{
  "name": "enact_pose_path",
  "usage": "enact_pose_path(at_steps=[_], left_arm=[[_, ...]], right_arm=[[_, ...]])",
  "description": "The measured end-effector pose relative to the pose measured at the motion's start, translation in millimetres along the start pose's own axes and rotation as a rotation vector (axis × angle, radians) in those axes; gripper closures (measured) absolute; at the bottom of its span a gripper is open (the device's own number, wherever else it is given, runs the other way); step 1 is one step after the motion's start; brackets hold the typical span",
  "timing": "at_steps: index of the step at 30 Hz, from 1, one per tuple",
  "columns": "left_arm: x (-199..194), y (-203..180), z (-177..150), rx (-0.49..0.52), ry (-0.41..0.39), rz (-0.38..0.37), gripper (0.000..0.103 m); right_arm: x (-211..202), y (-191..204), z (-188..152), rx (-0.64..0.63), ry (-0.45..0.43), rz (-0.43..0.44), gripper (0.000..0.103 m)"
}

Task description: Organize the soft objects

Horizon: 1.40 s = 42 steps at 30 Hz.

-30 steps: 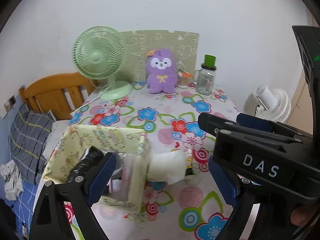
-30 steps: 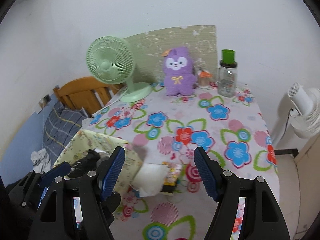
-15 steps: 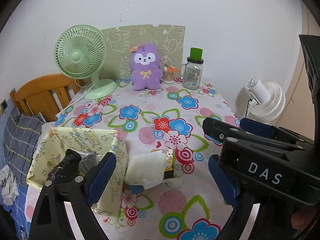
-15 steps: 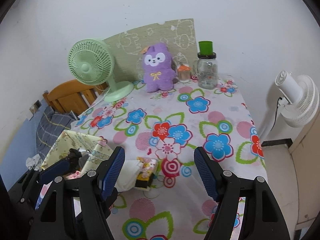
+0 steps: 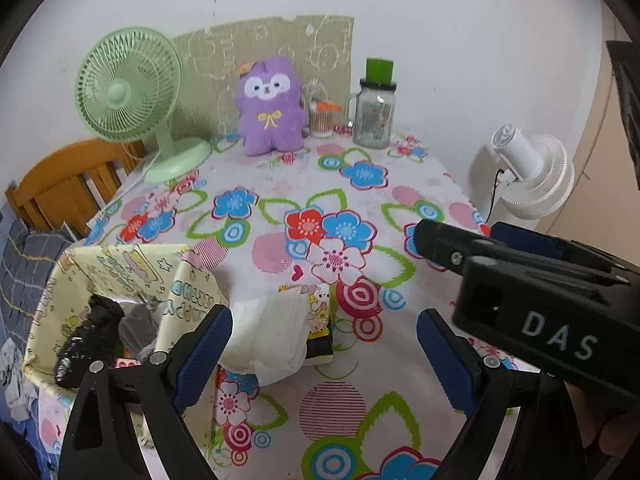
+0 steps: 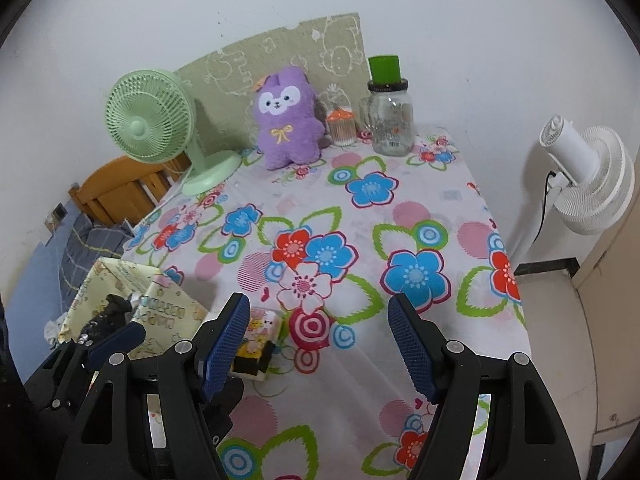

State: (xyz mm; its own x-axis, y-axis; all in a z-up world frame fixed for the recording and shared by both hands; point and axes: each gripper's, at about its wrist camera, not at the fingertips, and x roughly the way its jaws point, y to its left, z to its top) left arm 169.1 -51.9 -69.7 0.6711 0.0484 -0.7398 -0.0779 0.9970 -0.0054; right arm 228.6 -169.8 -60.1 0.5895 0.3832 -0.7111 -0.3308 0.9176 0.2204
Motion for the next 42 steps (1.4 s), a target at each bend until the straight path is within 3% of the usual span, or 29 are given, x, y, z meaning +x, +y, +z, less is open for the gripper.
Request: enact_pose_path(at_steps=[15, 21, 34, 37, 42], left_arm=[[52, 13, -3, -0.037, 0.099, 0.026, 0.008], [57, 11, -2, -0.017, 0.091, 0.052, 0.002], [77, -3, -9, 0.022, 0.139, 0.055, 0.002], [87, 0, -11, 0.009, 0.165, 0.067, 0.011], [89, 6, -12, -0.018, 0.159, 0.075, 0.042]], right_arm=[[46, -8, 3, 0.013, 0.063, 0.008, 0.028], [54, -9, 1, 0.015, 0.078, 0.005, 0.028], [61, -20, -3, 0.031, 0.093, -0.013, 0.028], [62, -24, -3, 0.039, 0.093, -0.018, 0.028], [66, -28, -4, 0.051, 0.101, -0.017, 0.028]])
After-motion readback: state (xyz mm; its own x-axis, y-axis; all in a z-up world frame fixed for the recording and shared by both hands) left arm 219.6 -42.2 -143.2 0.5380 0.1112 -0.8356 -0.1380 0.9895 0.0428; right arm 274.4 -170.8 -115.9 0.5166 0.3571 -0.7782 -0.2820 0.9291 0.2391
